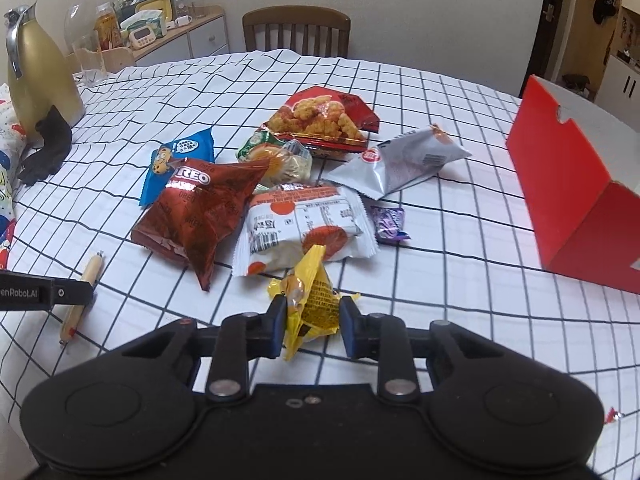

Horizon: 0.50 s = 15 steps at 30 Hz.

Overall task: Organize snacks
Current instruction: 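Grasp the wooden stick with the left tool while the right tool grasps the yellow chip bag, then carry the stick and yellow bag with both tools over the open shoebox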

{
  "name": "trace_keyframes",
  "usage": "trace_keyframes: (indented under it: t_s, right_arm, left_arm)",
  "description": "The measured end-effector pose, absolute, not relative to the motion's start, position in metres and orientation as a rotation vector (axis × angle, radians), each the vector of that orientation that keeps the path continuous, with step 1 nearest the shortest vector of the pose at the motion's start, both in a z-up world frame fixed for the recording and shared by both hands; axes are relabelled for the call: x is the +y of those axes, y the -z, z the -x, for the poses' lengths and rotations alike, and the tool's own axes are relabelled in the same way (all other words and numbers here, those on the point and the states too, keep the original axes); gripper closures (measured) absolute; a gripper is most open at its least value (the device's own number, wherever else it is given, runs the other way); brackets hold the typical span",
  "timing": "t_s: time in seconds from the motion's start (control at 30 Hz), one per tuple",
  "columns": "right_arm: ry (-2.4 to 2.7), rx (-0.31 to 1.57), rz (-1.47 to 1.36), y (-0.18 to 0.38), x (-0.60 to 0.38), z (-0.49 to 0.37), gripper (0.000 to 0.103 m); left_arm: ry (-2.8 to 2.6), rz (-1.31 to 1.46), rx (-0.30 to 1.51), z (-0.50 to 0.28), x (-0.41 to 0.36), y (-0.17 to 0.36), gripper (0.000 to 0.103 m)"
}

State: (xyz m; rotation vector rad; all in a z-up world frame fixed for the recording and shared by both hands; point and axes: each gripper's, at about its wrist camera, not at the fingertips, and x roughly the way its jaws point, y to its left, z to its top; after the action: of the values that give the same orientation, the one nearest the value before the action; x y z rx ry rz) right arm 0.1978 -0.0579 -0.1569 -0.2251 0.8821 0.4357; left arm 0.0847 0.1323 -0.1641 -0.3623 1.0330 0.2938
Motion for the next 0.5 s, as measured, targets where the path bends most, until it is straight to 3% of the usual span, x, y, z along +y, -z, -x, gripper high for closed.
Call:
trace_keyframes:
  t_s: [0.5]
  right_arm:
    - [-0.433,0.844,0.179,0.113,-0.092,-0.170,0.077]
  left_arm:
    - [-0.192,0.364,1.004,-0.078,0.107,0.131,0.092]
